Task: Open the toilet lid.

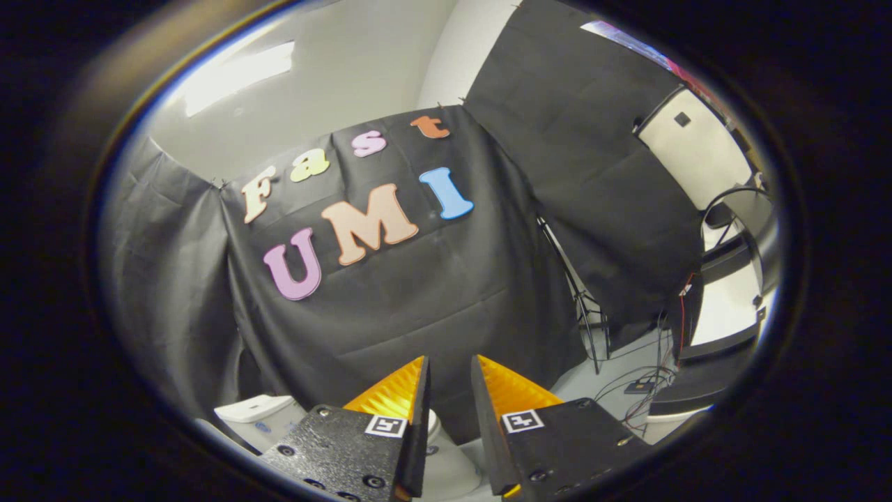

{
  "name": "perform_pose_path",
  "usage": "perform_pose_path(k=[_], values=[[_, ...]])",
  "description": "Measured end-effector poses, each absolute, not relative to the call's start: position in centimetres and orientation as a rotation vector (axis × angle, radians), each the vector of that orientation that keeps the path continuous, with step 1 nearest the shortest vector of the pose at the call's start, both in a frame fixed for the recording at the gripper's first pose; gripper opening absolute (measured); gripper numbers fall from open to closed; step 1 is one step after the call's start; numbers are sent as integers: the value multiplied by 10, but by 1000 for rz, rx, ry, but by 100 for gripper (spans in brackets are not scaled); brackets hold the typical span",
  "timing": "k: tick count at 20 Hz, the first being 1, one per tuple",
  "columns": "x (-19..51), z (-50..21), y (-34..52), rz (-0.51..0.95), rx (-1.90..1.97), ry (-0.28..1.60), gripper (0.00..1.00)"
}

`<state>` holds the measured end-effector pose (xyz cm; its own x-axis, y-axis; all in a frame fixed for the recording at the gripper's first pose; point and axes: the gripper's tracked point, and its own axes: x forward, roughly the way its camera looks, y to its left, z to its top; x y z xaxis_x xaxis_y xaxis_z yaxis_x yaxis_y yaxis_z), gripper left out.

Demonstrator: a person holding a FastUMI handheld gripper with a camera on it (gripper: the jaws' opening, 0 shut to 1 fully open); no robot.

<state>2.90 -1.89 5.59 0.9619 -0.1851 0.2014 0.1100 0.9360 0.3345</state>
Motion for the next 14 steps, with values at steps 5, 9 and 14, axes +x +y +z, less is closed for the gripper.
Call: perform_pose_path(k=[5,9,14], values=[[74,54,6,-173,431,-214,35],[104,38,25,-186,548,-206,35],[126,-6,40,-203,702,-181,36]])
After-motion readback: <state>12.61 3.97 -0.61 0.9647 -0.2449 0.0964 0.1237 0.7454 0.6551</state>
